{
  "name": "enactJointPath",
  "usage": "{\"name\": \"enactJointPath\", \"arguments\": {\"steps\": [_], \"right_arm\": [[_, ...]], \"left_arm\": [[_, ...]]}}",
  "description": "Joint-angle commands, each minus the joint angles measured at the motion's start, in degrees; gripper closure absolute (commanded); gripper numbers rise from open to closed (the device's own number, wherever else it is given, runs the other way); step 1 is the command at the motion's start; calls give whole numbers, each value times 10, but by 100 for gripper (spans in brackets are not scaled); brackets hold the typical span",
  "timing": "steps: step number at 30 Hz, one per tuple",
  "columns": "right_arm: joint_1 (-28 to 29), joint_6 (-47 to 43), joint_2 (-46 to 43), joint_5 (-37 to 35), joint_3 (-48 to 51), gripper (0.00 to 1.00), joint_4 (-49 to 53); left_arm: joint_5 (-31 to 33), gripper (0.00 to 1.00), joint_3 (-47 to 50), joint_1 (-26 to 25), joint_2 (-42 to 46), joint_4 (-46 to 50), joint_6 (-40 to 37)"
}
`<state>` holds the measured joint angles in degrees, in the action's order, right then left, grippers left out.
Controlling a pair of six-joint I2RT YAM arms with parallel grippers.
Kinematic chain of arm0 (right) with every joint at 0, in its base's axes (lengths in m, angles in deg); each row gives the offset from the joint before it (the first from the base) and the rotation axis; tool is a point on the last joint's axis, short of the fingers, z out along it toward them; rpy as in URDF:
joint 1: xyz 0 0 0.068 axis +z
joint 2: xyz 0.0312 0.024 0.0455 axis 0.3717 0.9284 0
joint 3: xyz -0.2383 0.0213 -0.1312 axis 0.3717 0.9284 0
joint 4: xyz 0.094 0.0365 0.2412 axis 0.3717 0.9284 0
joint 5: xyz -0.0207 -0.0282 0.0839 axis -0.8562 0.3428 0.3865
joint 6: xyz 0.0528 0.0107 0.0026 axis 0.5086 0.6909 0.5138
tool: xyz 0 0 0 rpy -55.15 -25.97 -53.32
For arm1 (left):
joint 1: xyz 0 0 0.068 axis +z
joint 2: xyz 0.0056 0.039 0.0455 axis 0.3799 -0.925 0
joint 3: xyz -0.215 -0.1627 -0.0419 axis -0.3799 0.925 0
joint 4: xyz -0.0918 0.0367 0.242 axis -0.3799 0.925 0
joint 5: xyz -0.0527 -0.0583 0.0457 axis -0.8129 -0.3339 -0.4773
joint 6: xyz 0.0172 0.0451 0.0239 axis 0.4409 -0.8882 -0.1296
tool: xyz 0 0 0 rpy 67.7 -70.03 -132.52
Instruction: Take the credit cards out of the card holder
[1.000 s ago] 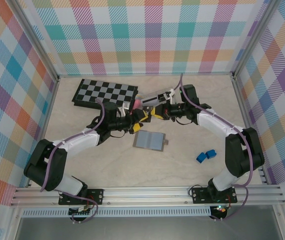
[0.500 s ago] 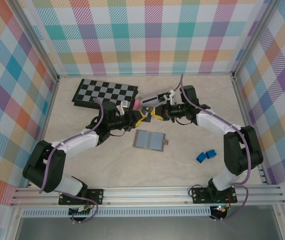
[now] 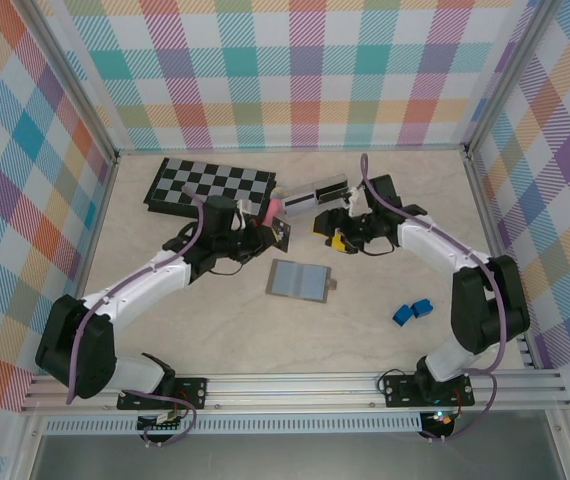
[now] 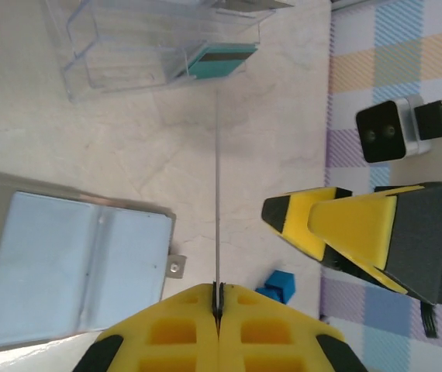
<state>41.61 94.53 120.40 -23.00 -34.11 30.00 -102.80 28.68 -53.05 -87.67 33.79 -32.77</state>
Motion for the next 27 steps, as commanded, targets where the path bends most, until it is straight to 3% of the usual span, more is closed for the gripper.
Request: {"name": "enactJointPath", "arguments": {"steps": [1, 6, 10, 15, 22, 27], "right_arm": [[-23, -45, -36, -104, -16, 23, 83], [-64, -33, -61, -144, 21, 6, 85], [-92, -26, -76, -141, 46, 1, 88], [-122, -20, -101, -115, 74, 0, 91], [-134, -23, -127, -120, 92, 0, 110], [-135, -20, -134, -126, 93, 0, 120]], "left_arm": [[54, 100, -64, -17, -9, 136, -127], [75, 100, -186, -49, -103, 183, -248], [84, 100, -324, -76, -213, 231, -368], [61, 100, -451, -93, -323, 248, -512], [57, 100, -619, -93, -450, 310, -634], [107, 100, -716, -93, -523, 358, -708]]}}
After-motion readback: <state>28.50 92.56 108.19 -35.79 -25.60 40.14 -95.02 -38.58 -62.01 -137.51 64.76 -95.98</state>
